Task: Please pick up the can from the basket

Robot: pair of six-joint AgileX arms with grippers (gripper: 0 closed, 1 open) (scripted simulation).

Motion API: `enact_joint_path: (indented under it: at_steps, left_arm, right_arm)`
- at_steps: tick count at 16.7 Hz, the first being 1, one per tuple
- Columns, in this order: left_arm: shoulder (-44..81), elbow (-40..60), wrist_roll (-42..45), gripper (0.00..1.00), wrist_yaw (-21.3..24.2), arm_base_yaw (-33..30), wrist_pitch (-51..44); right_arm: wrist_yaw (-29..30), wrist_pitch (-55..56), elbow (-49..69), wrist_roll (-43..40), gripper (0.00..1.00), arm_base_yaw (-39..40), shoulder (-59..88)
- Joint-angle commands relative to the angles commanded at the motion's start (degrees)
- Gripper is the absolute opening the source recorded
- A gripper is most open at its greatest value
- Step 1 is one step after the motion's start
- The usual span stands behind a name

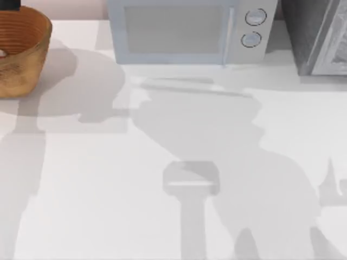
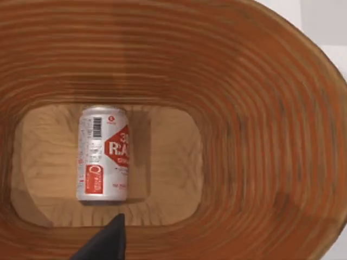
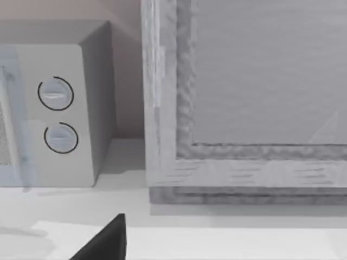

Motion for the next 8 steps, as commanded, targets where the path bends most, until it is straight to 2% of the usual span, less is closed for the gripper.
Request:
enact_joint_path:
  at_steps: [4,8]
  left_arm:
    - [17.67,20.11,3.36,1.00,0.79,0.91,-10.59]
    - [29.56,36.42,6.69,1.00,0.66,2.36,-18.90]
  right_arm:
    - [0.00,0.00,0.00,0.00,1.00,0.00,0.00]
    - [0.00,0.00,0.00,0.00,1.00,0.00,0.00]
